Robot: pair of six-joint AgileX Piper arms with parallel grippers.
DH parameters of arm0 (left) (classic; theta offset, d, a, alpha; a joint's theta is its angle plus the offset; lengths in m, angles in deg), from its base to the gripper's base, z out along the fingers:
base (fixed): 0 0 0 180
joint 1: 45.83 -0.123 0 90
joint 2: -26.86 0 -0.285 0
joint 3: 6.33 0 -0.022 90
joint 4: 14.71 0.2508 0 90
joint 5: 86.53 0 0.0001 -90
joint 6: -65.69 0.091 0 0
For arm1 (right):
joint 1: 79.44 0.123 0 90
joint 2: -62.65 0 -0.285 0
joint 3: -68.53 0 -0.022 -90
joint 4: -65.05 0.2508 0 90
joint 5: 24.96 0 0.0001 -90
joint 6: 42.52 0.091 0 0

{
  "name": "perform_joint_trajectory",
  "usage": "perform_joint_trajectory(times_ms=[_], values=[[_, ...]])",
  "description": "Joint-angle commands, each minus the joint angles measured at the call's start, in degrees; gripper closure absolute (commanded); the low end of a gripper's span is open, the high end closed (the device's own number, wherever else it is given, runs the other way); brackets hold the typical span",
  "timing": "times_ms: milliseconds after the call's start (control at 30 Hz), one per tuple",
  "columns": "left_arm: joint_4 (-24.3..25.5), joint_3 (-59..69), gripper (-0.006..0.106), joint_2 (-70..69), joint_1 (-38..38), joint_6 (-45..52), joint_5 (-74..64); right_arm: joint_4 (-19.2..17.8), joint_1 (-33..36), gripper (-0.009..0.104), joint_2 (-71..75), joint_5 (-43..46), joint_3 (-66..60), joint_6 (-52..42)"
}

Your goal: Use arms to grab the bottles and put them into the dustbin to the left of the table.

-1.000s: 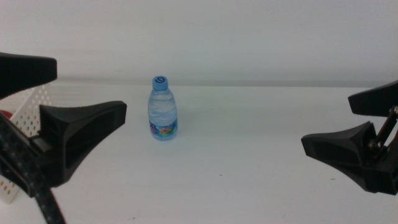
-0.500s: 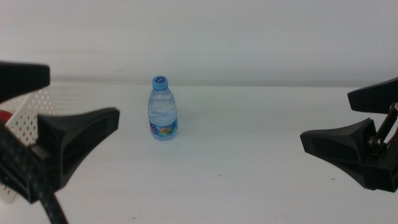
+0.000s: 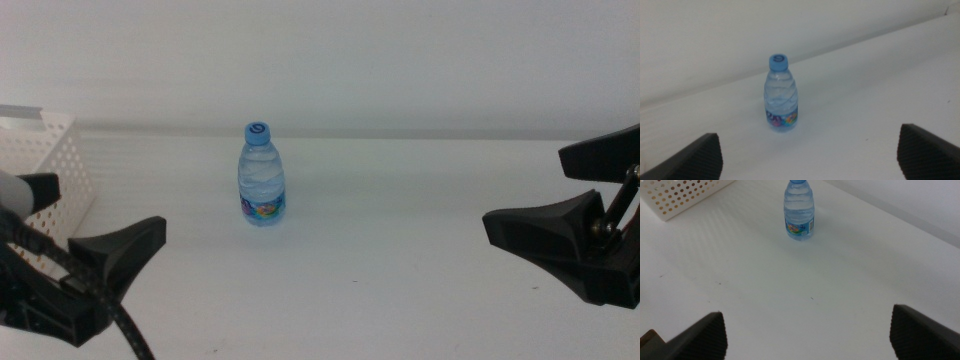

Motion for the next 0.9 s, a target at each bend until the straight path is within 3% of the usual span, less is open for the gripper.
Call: perform_joint_trajectory(times_ms=[0, 433, 600, 867], values=[[0.0, 0.2, 0.007, -0.3, -0.3, -0.8, 1.2, -0.3, 0.1, 0.009, 0.2, 0.6, -0.2, -0.6], [-0.8, 0.4, 0.007, -0.2, -0.4, -0.6, 3.7, -0.3, 0.1, 0.009, 0.2, 0.6, -0.2, -0.6], [-6.0, 11.8, 0.007, 0.0, -0.4, 2.8, 24.2, -0.3, 0.1, 0.009, 0.2, 0.6, -0.2, -0.6], [-5.2, 21.7, 0.007, 4.5, -0.4, 2.7, 45.3, -0.3, 0.1, 0.009, 0.2, 0.6, -0.2, -0.6]])
